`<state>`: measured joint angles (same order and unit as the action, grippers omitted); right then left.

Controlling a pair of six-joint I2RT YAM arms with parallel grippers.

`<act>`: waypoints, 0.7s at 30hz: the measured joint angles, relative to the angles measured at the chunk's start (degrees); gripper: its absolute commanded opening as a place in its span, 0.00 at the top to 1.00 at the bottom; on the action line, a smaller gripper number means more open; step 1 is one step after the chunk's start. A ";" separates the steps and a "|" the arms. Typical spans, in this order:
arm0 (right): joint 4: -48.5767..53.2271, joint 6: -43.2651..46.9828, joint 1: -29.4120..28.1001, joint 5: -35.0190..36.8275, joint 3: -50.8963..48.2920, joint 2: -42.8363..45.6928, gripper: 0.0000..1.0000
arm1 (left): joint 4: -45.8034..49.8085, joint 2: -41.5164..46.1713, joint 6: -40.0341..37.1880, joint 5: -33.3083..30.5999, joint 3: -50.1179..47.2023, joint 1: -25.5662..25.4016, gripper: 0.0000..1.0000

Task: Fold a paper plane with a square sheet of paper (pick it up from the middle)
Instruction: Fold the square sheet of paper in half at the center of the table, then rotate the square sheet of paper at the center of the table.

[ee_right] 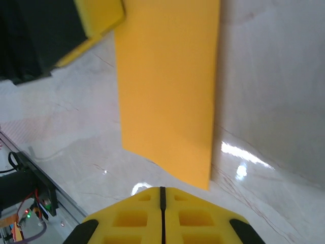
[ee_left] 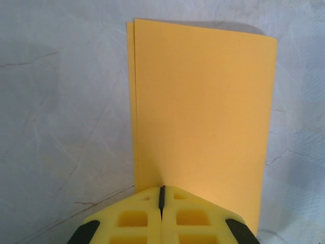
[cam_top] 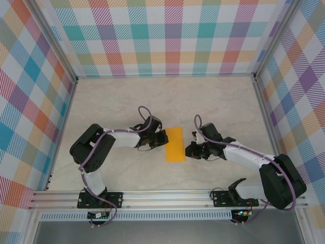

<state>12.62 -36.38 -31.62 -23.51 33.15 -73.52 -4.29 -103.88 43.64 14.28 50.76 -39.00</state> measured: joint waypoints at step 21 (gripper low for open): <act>-2.69 -2.43 -0.79 0.11 6.78 -18.69 0.93 | 17.55 3.17 -2.80 -6.40 5.55 -1.42 0.77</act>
<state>9.93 -38.81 -32.40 -23.40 39.92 -92.20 13.26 -100.71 40.84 7.88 56.31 -40.42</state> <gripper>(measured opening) 0.071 0.200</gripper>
